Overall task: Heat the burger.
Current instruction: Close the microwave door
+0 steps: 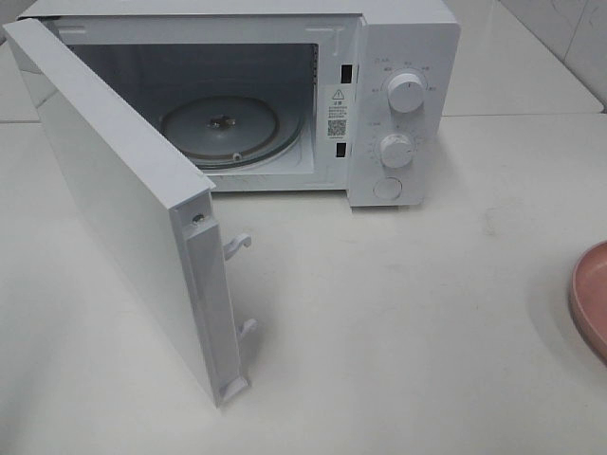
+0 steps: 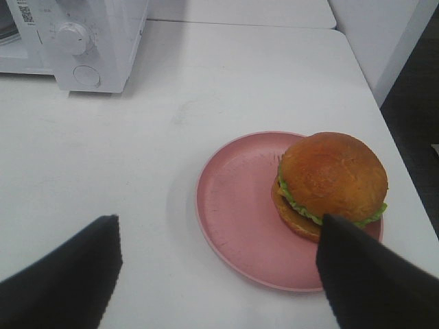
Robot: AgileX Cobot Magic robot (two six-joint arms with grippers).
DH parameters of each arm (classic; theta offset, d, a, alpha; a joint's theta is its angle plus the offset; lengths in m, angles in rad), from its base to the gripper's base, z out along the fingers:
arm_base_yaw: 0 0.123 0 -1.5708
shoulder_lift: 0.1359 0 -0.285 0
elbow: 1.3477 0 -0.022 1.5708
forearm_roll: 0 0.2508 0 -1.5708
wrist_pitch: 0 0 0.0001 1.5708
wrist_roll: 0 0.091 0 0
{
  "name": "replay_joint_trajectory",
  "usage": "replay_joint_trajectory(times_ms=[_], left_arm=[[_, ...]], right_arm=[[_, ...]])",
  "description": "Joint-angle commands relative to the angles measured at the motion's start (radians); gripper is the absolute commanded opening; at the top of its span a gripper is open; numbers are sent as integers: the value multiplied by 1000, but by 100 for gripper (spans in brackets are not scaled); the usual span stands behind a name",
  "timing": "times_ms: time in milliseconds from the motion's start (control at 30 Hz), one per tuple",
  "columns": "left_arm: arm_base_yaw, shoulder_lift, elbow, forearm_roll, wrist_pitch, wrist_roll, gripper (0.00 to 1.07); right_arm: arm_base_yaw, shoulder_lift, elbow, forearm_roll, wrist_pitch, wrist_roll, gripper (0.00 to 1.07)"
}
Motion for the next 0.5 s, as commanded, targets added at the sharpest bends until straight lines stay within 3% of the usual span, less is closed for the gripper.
replay_joint_trajectory(times_ms=[33,67,100,500], left_arm=[[0,58,-3,-15,-87,2,24],[0,80,2,-15,-112,7,18],[0,130,22,-19,-194,7,3],[0,366,165,-64,-711,7,0]], right_arm=[[-10,-33,2,-6,-13,5,76],[-10,-33,2,-6,-13,5,76],[-10,-33,2,-6,-13,5,76],[-10,-33,2,-6,-13,5,76]])
